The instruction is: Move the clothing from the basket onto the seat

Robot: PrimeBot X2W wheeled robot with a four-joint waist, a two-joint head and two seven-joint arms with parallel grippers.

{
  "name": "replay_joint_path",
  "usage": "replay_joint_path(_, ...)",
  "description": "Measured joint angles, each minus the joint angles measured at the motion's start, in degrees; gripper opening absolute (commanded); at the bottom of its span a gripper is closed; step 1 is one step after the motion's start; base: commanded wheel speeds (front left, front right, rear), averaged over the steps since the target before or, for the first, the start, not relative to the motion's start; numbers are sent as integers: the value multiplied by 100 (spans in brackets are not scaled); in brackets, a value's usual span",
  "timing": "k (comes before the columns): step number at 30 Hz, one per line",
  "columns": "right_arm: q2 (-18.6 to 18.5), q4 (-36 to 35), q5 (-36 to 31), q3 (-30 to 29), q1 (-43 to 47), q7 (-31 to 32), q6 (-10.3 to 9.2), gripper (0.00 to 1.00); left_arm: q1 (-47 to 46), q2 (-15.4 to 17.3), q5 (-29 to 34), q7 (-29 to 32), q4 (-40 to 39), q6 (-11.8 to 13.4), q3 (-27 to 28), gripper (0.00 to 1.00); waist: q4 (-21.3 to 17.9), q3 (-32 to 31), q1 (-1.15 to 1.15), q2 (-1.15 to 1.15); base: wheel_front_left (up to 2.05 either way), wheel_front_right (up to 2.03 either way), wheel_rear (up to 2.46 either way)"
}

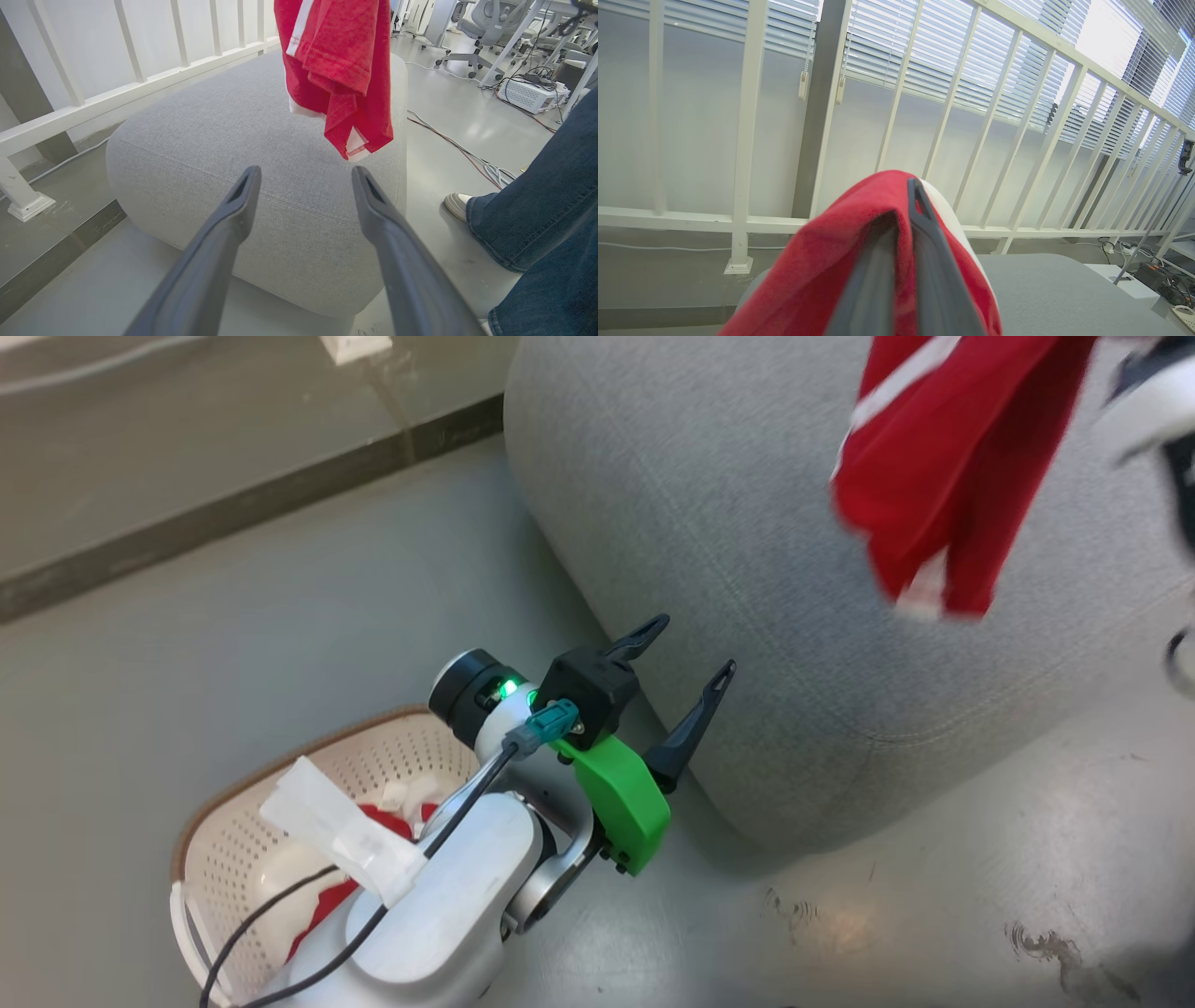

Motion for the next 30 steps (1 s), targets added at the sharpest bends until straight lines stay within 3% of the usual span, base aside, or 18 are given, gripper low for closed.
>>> replay_joint_path(8,-504,-21,281,-644,-1173,341,-175,0,-281,58,201,200,-153,1,-153,100,294,519,0,0,0,0,0)
replay_joint_path(16,-1078,242,274,-976,-1839,556,-305,0,-557,63,401,252,-368,-7,-249,100,809,958,0,0,0,0,0)
replay_joint_path(19,-1244,419,268,-1131,-1900,602,-447,0,-664,60,442,252,-433,-40,-276,100,1019,1114,0,0,0,0,0)
replay_joint_path(30,-1325,795,267,-1202,-2063,669,-556,0,-889,90,552,422,-735,-40,-233,100,1572,1758,1,0,0,0,0)
